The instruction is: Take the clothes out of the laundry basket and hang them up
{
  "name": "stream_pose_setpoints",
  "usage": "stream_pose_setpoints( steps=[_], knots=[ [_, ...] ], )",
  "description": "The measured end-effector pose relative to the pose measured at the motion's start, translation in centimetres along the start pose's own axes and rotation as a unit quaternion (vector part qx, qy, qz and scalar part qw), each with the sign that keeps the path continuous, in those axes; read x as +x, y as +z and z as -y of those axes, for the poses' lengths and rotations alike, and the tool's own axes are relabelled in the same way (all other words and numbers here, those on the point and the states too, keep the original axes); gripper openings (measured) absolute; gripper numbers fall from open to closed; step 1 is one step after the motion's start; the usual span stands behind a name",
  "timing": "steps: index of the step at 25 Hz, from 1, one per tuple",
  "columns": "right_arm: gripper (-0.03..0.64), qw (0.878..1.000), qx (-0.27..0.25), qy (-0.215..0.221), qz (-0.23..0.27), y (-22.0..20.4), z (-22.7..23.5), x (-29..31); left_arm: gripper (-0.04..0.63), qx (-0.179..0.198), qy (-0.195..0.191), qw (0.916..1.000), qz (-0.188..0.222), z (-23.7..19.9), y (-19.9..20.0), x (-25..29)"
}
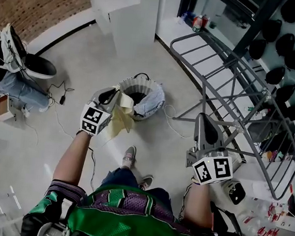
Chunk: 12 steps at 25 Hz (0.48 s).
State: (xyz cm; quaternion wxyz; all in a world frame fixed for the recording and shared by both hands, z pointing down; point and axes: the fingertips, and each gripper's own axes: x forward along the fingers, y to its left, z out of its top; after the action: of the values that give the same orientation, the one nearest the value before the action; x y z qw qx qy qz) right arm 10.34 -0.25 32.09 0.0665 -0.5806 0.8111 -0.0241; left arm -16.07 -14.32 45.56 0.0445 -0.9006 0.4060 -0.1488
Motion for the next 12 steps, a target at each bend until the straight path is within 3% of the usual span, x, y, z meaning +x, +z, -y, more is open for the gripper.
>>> stream_pose_setpoints(
  steps=[7, 12],
  knots=[
    [0.0, 0.999, -0.018, -0.011, 0.029, 3.3, 0.0, -5.6, 0.037, 0.002, -0.011, 0.9965, 0.083, 4.0, 9.4, -3.2],
    [0.0, 0.998, -0.035, -0.035, 0.044, 5.5, 0.5, -9.7, 0.037, -0.019, -0.04, 0.9914, 0.123, 7.5, 14.6, -4.1]
  ],
)
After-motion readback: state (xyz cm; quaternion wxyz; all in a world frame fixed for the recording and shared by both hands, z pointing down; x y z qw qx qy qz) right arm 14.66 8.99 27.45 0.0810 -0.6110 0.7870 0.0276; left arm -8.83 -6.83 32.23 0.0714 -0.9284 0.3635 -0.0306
